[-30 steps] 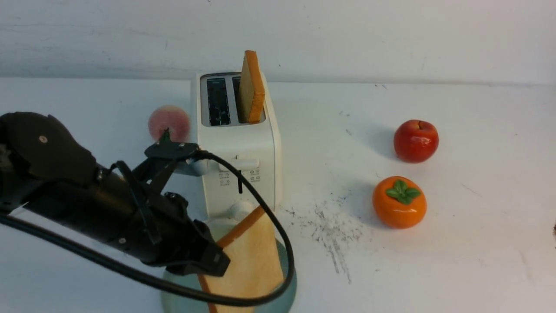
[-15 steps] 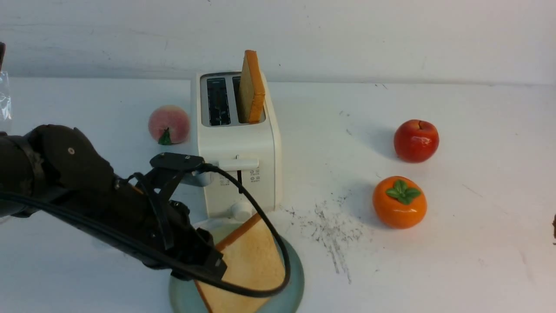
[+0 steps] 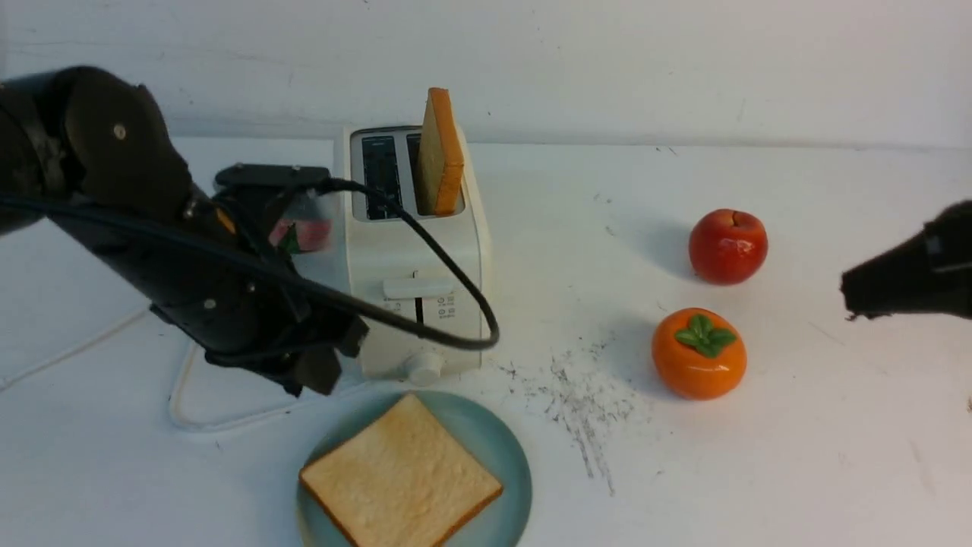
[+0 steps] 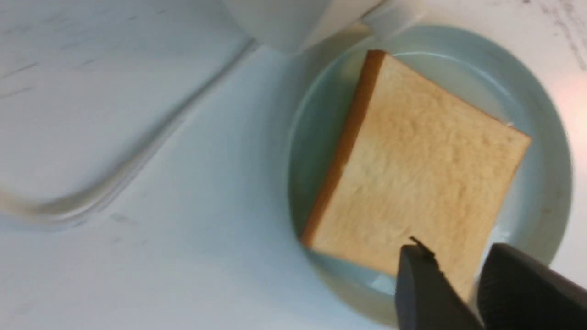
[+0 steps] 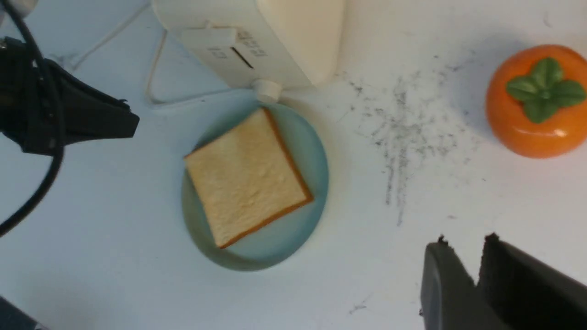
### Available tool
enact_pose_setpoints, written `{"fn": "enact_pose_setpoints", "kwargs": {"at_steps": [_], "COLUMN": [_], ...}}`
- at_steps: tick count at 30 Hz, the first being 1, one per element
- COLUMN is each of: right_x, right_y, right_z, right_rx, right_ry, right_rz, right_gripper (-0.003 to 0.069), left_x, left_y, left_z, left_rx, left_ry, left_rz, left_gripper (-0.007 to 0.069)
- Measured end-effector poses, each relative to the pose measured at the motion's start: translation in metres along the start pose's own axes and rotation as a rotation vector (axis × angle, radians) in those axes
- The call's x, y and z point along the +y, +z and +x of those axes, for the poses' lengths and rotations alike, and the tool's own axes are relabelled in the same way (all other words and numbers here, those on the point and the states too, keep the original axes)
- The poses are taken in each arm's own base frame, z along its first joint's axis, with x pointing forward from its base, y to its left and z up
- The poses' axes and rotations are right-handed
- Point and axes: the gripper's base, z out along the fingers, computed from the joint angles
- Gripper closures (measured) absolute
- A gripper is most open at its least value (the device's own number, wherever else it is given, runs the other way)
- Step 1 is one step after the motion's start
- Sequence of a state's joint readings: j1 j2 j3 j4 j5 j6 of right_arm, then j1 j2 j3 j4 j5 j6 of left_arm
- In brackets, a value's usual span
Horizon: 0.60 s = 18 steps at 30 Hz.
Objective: Take toasted bread from bread machine on white table place on plate.
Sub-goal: 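Place the slice of bread on the plate with the left gripper, then grasp the toast slice in the toaster and pull it up out of the slot with the right gripper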
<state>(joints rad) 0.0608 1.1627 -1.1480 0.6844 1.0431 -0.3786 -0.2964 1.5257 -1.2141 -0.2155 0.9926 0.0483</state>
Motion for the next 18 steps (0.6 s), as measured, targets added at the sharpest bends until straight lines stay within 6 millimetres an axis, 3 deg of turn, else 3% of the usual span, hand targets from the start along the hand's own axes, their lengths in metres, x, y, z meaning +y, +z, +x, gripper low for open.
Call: {"fn": "enact_pose_setpoints", "kwargs": {"at_steps": [2,3,10,14,16,18], "right_x": [0.003,0.007,0.036,0.046,0.047,0.05], "right_y": [0.006,0.018,0.078,0.125,0.138,0.16], "right_z": [-0.007,-0.016,-0.048,-0.079,-0.085,-0.098], "right_rx": [0.004,0.023,0.058,0.024,0.018,-0.018], "right_ry": [-0.017,-0.043,-0.127,-0.155,-0.169,-0.183], "right_rz": [-0.024,-0.051,-0.057,0.02,0.03,0.032], "right_gripper": [0.0526,0.0524,0.0506,0.0416,0.0385,0.0309], "left_x": [0.003,0.006,-0.004,-0.013,-0.014,-0.015], "left_y": [-0.004,-0.013,-0.075,-0.128,-0.134,-0.147], "left_z": [0.0,0.004,0.033,0.081,0.093,0.119], "left_rx": [0.014,0.025,-0.138,-0.347,-0.382,-0.448], "left_ry": [-0.017,-0.029,-0.048,-0.04,-0.037,-0.039], "left_rz": [-0.044,-0.09,-0.064,-0.003,0.004,0.018], "left_gripper": [0.0564,0.0638,0.0638,0.0638,0.0638,0.0638]}}
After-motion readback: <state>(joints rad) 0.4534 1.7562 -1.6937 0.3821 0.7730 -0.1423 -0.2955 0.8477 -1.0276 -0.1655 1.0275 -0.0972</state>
